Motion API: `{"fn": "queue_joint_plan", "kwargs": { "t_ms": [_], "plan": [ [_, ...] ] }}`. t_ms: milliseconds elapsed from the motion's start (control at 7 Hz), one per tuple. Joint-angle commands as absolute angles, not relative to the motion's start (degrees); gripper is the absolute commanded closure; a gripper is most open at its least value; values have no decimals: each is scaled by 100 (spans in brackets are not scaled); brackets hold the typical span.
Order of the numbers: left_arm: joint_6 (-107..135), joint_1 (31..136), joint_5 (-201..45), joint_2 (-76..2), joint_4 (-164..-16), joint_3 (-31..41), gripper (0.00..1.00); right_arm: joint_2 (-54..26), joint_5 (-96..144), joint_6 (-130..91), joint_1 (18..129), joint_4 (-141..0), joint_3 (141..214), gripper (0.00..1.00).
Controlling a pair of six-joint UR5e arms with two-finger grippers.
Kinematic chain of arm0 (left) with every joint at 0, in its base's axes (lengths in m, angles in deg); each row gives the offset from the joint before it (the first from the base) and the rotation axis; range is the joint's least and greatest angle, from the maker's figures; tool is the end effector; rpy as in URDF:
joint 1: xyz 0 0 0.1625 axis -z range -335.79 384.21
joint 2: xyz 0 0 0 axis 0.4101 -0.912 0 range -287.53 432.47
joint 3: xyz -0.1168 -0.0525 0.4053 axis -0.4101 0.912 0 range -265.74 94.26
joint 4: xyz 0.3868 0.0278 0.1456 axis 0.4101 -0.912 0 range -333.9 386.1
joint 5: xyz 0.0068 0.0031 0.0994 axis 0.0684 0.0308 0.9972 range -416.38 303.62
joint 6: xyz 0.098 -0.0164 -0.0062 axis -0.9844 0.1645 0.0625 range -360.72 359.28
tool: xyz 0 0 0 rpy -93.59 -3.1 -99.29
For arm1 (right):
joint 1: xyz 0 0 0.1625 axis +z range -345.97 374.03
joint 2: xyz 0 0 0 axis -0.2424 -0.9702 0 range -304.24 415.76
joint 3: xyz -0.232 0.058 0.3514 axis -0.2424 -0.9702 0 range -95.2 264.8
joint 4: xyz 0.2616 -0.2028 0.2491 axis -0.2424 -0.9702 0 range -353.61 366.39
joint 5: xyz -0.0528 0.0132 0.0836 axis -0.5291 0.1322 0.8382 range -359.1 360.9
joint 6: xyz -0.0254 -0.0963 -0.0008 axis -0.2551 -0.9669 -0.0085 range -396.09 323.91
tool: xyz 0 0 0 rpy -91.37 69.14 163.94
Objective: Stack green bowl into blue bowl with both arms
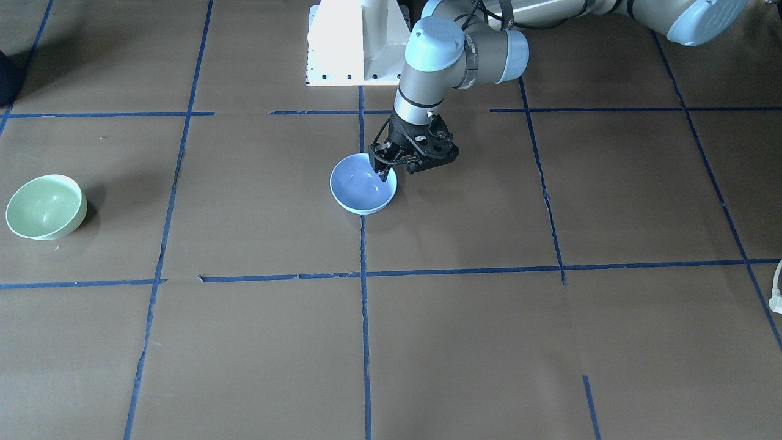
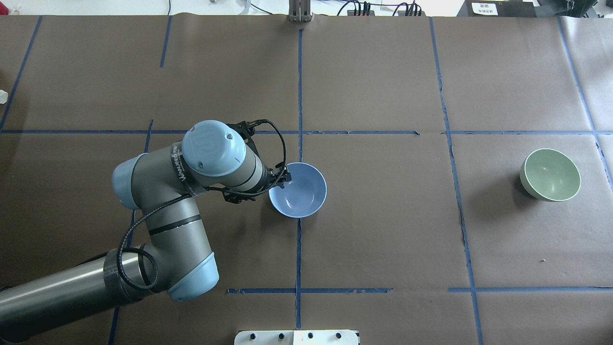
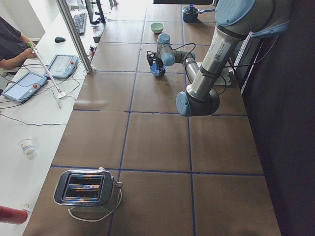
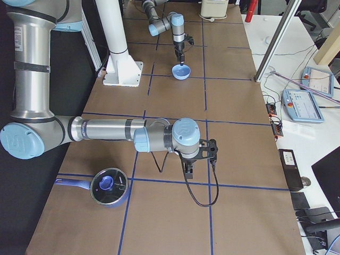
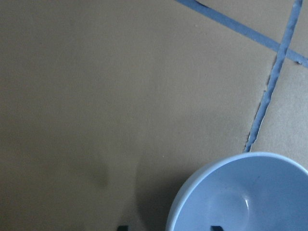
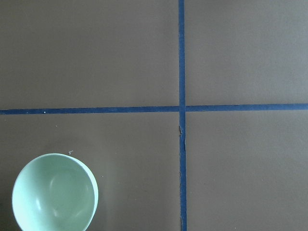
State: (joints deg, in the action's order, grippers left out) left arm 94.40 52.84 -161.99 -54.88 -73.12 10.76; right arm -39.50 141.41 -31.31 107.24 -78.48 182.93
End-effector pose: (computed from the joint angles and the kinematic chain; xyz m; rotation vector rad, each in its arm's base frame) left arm 0.5435 -0.4179 0.2066 -0.0604 0.9592 -0.4172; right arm 0.0821 -0.4565 0.6150 0.1183 -0.8819 0.0688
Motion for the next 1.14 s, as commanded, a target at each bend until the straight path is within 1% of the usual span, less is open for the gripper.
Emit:
{"fn": "queue_joint_plan", "kwargs": {
  "t_ms": [0,143,286,429,571,714,1000],
  "plan": [
    [8776,5924,-16926,-5454,-6249,1862,0,-3951,14126,-2568,10441,-7651,18376,0],
    [8396,6180,-17088,-5323,-5466,2564,0,-4203,14073,-1841,10038,-6788,18368,0],
    [8078,6357,-17099,-5209,-5058,2980,0,-4493,13951,-738,9616,-5631,18359,0],
    [7866,6480,-17212,-5112,-4863,3149,0,-4748,13689,126,9073,-4714,18315,0],
    [7621,6621,-17257,-4928,-4826,3281,0,-4751,13312,935,8502,-4279,18254,0],
    [7322,6735,-17266,-4648,-4826,3526,0,-4673,12812,1361,7904,-3970,17966,0],
    [7117,6973,-17459,-4408,-4817,3669,0,-4601,12605,1744,7574,-3310,17360,0]
  ]
}}
